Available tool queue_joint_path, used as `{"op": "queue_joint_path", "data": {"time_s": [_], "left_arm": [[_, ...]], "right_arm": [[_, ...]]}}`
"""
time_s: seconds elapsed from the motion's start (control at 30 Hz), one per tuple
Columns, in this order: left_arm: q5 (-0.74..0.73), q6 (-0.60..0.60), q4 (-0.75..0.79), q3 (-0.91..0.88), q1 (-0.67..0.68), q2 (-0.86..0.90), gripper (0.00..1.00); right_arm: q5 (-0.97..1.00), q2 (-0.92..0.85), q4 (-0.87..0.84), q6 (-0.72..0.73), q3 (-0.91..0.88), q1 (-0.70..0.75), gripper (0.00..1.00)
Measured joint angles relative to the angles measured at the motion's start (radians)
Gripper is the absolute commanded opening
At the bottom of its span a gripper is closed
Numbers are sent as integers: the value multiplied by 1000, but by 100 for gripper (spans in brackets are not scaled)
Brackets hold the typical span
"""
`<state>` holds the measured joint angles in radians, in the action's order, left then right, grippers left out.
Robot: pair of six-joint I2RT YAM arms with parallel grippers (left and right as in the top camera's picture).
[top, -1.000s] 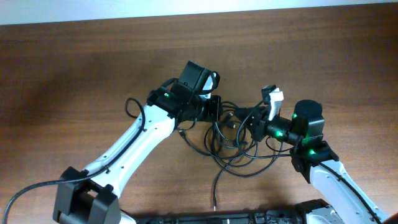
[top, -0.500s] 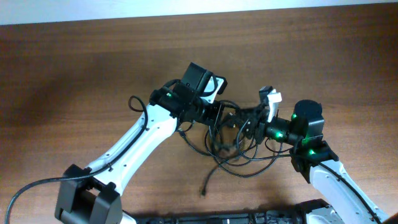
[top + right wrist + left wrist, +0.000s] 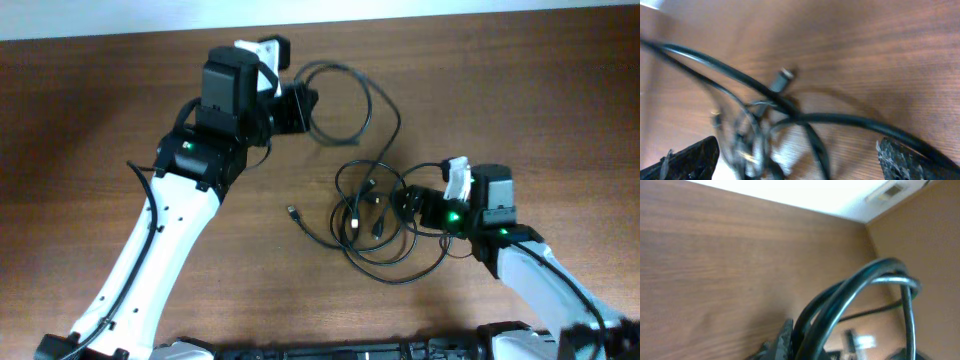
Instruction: Untangle cables
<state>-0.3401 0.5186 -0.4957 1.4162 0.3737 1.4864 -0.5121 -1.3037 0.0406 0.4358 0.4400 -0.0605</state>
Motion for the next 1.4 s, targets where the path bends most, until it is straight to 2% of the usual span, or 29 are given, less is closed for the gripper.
{"op": "queue_joint_path", "data": {"time_s": [0.07, 0.13, 0.23, 0.3, 0.37, 0.47, 0.57, 0.63, 0.7, 0.73, 0.87, 0.9, 0.93, 0.97, 1.0, 1.1, 1.17, 1.2, 1.23, 1.3, 1.33, 1.4], "left_arm": [[9, 107, 60, 2, -12, -2, 0], [84, 161, 71, 2, -100, -2, 0], [199, 182, 66, 2, -269, -2, 0], [271, 182, 5, 3, -339, -3, 0], [421, 183, -43, 3, -437, -3, 0], [568, 183, -47, 3, -535, -3, 0], [645, 183, -47, 3, -595, -1, 0], [690, 183, -30, 3, -639, 30, 8], [719, 187, 112, 1, -700, 109, 0], [734, 187, 263, 5, -745, 202, 0], [745, 190, 542, 9, -818, 470, 2], [746, 190, 562, 9, -835, 539, 7], [745, 190, 573, 9, -846, 588, 29], [745, 192, 587, 9, -860, 663, 82], [742, 193, 578, 8, -868, 713, 99], [741, 182, 535, 8, -870, 716, 99], [741, 179, 355, 13, -870, 599, 99], [734, 191, 216, 17, -870, 474, 99], [722, 199, 160, 21, -870, 402, 99], [573, 209, 27, 24, -871, 251, 99], [435, 209, -14, 26, -871, 192, 99], [210, 209, -55, 26, -860, 177, 99]], "right_arm": [[41, -74, -10, -5, 1, -15, 100], [36, -130, -35, -17, 33, -19, 100], [26, -161, -46, -24, 48, -19, 100], [26, -161, -45, -25, 49, -19, 100], [25, -162, -45, -25, 49, -19, 100], [26, -162, -45, -25, 49, -19, 100], [26, -162, -46, -25, 49, -19, 100], [25, -162, -46, -25, 49, -19, 100], [25, -164, -46, -25, 51, -19, 100], [25, -166, -46, -25, 53, -19, 100], [24, -167, -49, -25, 55, -19, 100], [24, -167, -50, -26, 53, -19, 100], [24, -167, -56, -25, 53, -19, 100], [24, -167, -60, -25, 52, -19, 100], [24, -168, -60, -24, 52, -19, 100], [24, -168, -60, -25, 52, -19, 100], [24, -168, -62, -25, 52, -19, 100], [24, -170, -65, -25, 52, -19, 100], [24, -171, -65, -25, 53, -19, 100], [24, -172, -66, -25, 53, -19, 100], [24, -172, -66, -25, 53, -19, 100], [24, -172, -67, -25, 52, -19, 100]]}}
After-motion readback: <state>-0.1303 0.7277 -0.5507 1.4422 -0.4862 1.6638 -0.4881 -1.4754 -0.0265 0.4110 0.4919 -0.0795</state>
